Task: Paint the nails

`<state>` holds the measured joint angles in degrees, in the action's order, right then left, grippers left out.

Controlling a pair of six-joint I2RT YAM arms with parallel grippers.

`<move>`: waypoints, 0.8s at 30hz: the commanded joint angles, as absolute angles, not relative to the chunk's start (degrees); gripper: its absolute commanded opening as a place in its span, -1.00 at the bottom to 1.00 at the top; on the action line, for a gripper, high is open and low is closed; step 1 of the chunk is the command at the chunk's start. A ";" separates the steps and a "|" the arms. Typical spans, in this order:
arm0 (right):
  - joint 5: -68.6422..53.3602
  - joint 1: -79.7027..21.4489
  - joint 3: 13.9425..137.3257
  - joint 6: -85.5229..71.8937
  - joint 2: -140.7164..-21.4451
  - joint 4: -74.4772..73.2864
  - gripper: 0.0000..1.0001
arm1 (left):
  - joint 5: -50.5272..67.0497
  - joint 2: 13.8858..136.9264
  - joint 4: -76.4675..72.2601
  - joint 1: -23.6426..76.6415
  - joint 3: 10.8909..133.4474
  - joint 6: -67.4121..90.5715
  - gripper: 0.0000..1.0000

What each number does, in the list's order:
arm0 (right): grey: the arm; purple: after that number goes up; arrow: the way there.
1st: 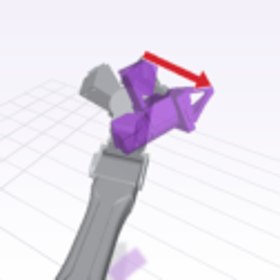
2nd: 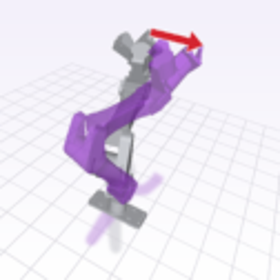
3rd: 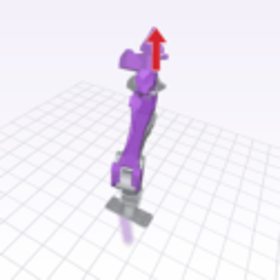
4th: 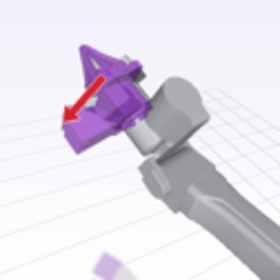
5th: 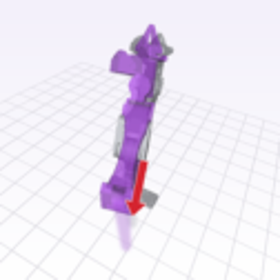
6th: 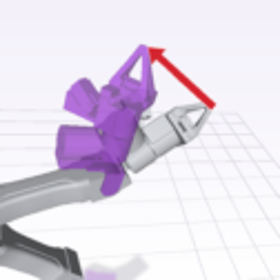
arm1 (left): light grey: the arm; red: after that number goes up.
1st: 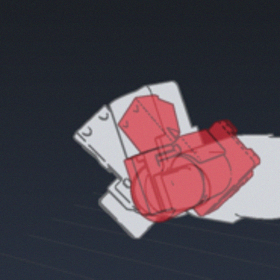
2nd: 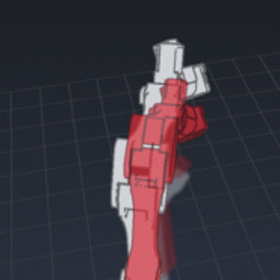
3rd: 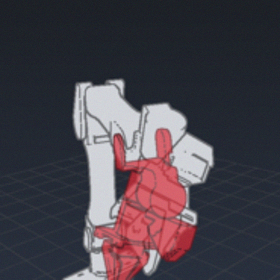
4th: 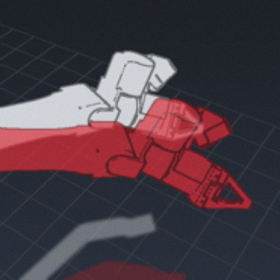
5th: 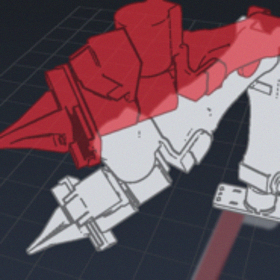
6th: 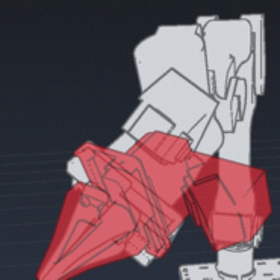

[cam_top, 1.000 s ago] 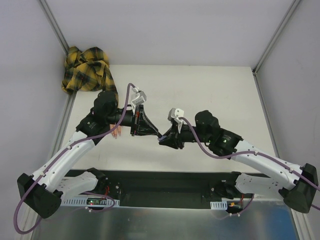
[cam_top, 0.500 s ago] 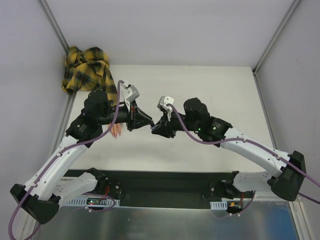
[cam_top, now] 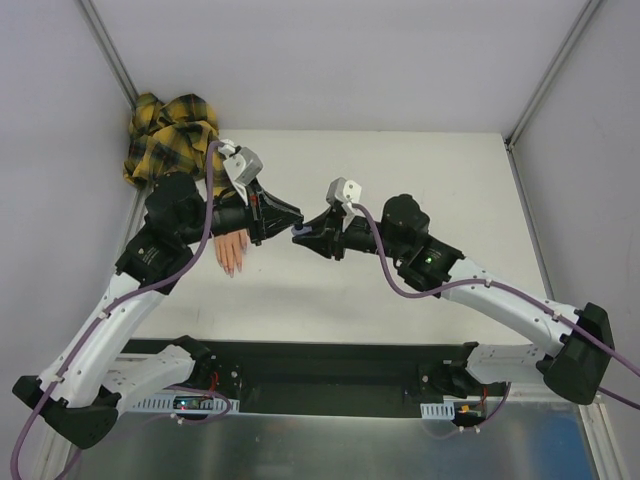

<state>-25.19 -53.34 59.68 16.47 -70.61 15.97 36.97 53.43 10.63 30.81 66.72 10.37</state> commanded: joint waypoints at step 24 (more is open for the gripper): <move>-14.32 -53.26 53.35 7.38 -63.98 41.13 -1.00 | 25.75 52.29 6.77 39.02 58.45 17.40 -1.00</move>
<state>-15.86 -53.56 50.72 9.37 -66.59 27.59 23.86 51.72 1.61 37.54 60.88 16.34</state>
